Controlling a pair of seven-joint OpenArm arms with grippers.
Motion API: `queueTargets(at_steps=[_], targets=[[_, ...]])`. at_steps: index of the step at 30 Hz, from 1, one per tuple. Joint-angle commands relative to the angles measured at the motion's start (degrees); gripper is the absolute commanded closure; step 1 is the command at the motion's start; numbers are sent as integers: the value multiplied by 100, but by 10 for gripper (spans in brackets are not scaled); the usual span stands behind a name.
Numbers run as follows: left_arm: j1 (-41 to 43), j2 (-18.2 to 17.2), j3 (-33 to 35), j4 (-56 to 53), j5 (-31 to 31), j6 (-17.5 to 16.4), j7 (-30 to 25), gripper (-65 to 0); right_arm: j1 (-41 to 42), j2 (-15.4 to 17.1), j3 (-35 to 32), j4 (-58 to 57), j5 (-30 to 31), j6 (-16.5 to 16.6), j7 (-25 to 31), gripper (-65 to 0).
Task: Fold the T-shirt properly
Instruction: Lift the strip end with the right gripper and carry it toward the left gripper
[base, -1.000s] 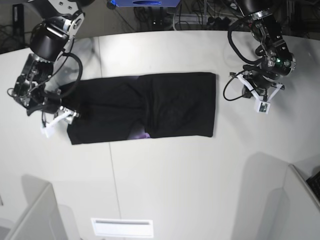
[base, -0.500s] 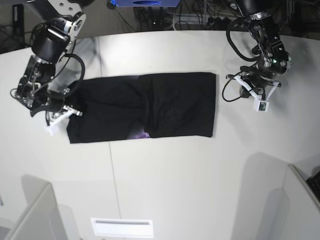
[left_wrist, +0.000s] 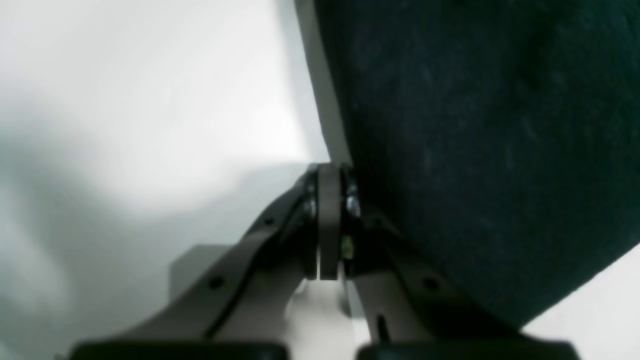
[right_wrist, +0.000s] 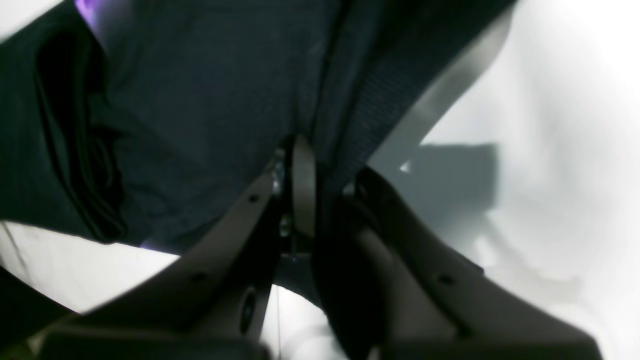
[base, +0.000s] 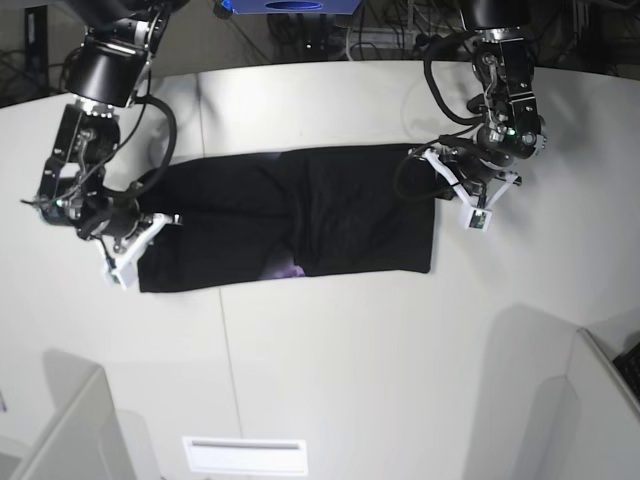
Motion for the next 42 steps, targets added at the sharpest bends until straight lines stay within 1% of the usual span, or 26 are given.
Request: queueTargets(at_steps=[1, 2, 8, 10, 13, 17, 20, 28, 30, 34, 38, 40, 42], targets=[[-42, -30, -14, 88, -77, -9, -86, 0, 97, 34, -115, 280, 142, 30, 68, 0], [-42, -30, -14, 88, -77, -9, -86, 0, 62, 16, -212, 421, 142, 30, 68, 0], [-24, -12, -58, 106, -50, -9, -86, 0, -87, -370, -696, 1397, 133, 30, 24, 0], [-24, -12, -58, 106, -50, -9, -77, 0, -105, -467, -907, 1608, 133, -31, 15, 0], [2, -38, -67, 106, -42, -9, -77, 0, -184, -625, -1390, 1915, 133, -453, 41, 0], [20, -47, -67, 115, -42, -9, -77, 0, -193, -669, -2146, 2276, 159, -946, 59, 0], [29, -47, -67, 106, -42, -9, -77, 0, -175, -863, -2357, 2302, 150, -1200, 59, 0], [29, -21, -14, 124, -42, -9, -68, 0, -175, -1329, -2428, 2302, 133, -1244, 59, 0], [29, -21, -14, 124, -42, -9, -68, 0, -167, -1355, -2595, 2284, 124, -1253, 76, 0], [29, -38, -14, 124, -42, -9, -59, 0, -175, -1364, -2788, 2170, 115, -1297, 586, 0], [37, -47, -23, 132, -42, -9, -51, 0, -167, -1364, -3210, 1643, 142, -1869, 991, 0], [37, -47, -50, 132, -42, -9, -51, 0, -167, -1346, -3500, 1414, 133, -1974, 1351, 0], [37, -47, -67, 132, -42, -9, -51, 0, -167, -1337, -3711, 1212, 133, -1983, 1676, 0]])
